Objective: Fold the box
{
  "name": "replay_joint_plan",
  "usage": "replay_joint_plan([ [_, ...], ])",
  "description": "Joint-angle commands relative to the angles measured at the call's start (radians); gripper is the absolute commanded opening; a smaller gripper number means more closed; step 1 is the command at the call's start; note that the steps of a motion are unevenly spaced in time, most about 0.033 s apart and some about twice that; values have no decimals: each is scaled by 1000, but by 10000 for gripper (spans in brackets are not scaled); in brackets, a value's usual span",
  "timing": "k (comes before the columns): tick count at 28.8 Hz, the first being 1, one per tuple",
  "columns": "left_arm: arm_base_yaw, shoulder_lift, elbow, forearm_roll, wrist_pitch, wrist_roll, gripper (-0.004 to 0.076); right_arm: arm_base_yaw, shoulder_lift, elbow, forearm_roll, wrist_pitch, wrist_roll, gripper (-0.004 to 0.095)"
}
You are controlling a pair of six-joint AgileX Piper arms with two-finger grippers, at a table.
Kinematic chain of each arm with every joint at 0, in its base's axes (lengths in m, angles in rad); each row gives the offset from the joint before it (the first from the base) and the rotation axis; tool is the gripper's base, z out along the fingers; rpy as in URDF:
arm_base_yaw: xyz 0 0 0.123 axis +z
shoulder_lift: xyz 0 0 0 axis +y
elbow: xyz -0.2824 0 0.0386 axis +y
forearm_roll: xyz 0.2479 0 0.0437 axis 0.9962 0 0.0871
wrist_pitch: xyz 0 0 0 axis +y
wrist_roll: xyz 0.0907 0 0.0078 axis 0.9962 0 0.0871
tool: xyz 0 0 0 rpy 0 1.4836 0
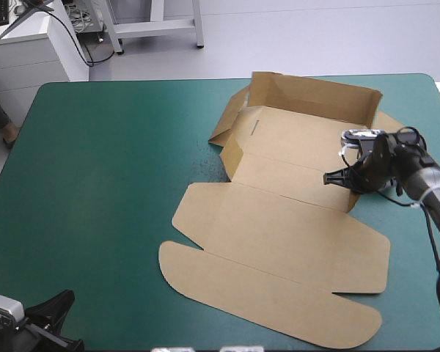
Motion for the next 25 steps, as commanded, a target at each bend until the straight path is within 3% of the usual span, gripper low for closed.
replay_joint_plan([
  [1, -5, 0, -21, -1, -74, -2, -8, 5, 87, -216, 8, 75, -149, -13],
  [7, -5, 0, -21, -1, -74, -2, -8, 25, 272, -523, 119, 227, -444, -13],
  [15, -5, 0, -21, -1, -74, -2, -8, 169, 457, -826, 136, 302, -642, -13],
  [25, -5, 0, -21, -1, -74, -2, -8, 441, 499, -884, 105, 311, -916, -19],
])
